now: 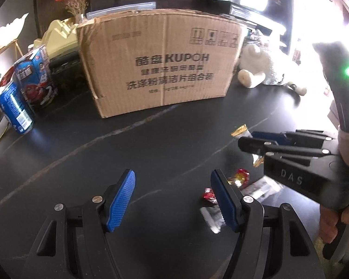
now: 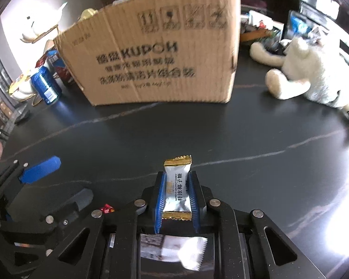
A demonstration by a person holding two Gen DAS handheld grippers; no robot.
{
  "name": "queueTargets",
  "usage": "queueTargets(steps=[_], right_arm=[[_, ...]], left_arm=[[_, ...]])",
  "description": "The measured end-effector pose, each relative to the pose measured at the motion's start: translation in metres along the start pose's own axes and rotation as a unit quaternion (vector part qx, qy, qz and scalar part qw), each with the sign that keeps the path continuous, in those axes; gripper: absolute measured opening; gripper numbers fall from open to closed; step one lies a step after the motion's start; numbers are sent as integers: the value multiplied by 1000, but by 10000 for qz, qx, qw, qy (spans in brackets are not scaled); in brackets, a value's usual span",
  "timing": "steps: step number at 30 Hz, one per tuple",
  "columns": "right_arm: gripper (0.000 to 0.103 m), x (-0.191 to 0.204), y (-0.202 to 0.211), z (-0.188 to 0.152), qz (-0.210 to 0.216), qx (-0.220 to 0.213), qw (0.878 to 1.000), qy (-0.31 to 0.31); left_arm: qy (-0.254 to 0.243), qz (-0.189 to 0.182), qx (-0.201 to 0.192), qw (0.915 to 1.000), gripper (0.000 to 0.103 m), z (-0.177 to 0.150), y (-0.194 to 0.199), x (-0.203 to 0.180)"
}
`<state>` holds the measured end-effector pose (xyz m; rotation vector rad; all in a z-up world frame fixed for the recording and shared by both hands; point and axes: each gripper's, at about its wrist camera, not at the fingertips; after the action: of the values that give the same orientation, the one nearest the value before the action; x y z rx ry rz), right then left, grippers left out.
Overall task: Organize snacks
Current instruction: 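Lower the left tool onto the gold-red twisted candies and grasp them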
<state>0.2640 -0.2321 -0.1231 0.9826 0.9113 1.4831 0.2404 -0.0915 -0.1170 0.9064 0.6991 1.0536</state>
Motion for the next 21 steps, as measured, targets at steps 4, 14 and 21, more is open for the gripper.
queueTargets(steps=[4, 14, 21], right_arm=[[21, -6, 14, -1, -133, -79, 9998, -89], [21, -19, 10, -1, -74, 81, 9993, -357], [21, -23, 6, -2, 20, 161, 9986, -500]], left_arm=[[-127, -132, 74, 9998, 66, 1, -1, -10], [-316, -473, 378, 9977, 55, 1, -12, -29], [-375, -529, 579, 9962, 48, 2, -28, -40]])
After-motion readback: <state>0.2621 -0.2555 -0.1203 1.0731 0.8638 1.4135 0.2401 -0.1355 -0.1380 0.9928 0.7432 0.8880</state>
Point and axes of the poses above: each gripper's, at about its wrist camera, not at the fingertips, and y roughly against the way its jaws point, x to its left, z to its top, and after that the axes turned 10 degrees about x, right-handed
